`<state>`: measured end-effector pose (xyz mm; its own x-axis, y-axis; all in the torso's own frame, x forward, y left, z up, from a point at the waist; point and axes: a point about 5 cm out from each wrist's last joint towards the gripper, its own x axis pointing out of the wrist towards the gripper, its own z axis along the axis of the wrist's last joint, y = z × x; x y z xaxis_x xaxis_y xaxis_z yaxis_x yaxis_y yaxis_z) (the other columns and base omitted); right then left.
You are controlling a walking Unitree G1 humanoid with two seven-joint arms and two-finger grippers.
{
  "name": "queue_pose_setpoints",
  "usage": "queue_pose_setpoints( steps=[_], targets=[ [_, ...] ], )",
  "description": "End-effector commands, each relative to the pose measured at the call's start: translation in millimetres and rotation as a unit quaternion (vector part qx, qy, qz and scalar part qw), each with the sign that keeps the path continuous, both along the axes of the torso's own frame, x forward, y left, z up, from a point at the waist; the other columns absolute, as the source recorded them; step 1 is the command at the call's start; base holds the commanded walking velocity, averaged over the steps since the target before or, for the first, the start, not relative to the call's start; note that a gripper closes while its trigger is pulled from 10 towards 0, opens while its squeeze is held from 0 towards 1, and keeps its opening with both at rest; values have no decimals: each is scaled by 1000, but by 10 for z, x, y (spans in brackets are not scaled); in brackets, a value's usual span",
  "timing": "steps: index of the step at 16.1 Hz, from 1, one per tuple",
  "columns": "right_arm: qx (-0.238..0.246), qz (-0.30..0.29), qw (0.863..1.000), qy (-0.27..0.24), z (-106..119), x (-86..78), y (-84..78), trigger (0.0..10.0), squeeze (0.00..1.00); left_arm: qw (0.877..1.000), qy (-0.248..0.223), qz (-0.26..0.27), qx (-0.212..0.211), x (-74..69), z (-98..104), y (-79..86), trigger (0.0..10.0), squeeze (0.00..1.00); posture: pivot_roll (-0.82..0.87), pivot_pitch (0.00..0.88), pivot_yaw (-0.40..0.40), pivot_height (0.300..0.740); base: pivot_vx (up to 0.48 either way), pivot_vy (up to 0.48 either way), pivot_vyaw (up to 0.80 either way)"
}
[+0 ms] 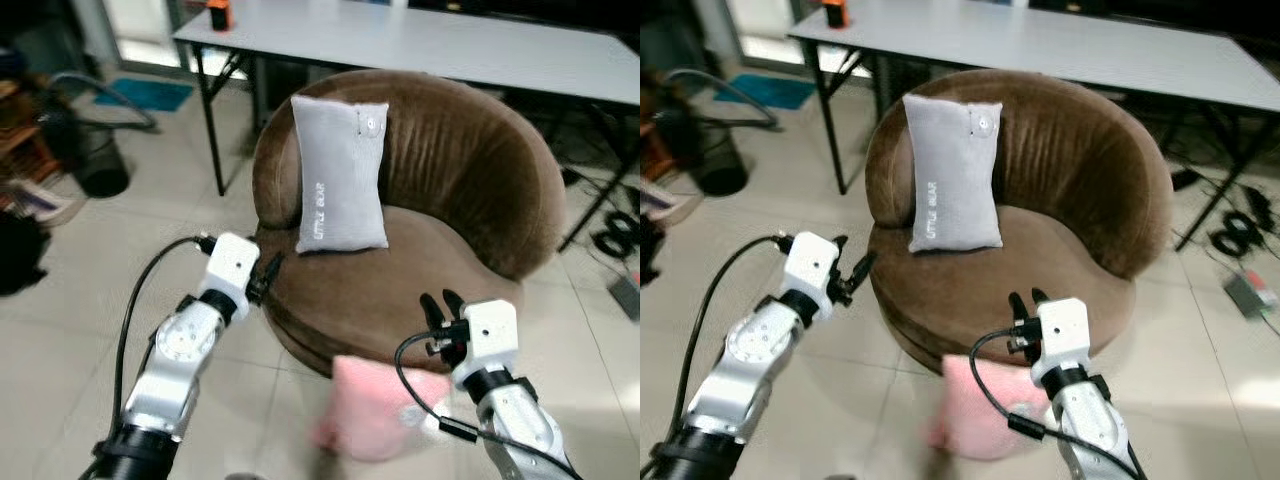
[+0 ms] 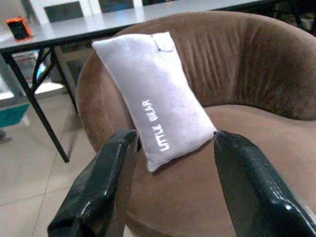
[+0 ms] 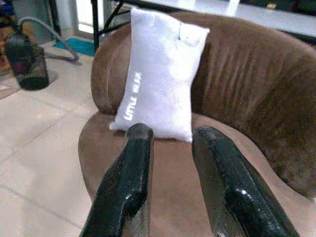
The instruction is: Move the pillow to the sofa from floor
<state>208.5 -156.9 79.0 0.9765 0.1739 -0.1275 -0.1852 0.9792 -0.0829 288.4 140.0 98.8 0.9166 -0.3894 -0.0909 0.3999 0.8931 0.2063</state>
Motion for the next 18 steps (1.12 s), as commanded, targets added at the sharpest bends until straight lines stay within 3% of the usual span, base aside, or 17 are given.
queue_pose_setpoints(
  steps=[1, 7, 10, 12, 15, 18],
  targets=[
    [-7, -8, 1000, -10, 28, 18, -38, 10000, 0, 1000, -10, -7, -1, -13, 35, -49, 10000, 0, 30, 15, -32, 740, 0, -480, 800],
    [2, -49, 998, -34, 57, 40, -101, 10000, 0, 998, -43, 34, -17, -91, 47, 30, 10000, 0, 30, 23, -31, 740, 0, -480, 800],
    [11, -88, 994, -68, 133, 84, -142, 10000, 0, 996, -66, 54, -19, -260, 32, 137, 10000, 0, 27, 28, -28, 740, 0, -480, 800],
    [16, -88, 993, -77, 164, 152, -111, 10000, 0, 995, -75, 55, -18, -338, 48, 157, 10000, 0, 28, 29, -27, 740, 0, -480, 800],
    [26, -70, 992, -98, 241, 378, -28, 10000, 0, 993, -89, 75, -16, -450, 87, 196, 10000, 0, 40, 25, -24, 740, 0, -480, 800],
    [55, -81, 991, -94, 236, 454, -17, 10000, 0, 994, -86, 67, -15, -400, 84, 164, 10000, 0, 58, 27, -42, 740, 0, -320, 533]
  ],
)
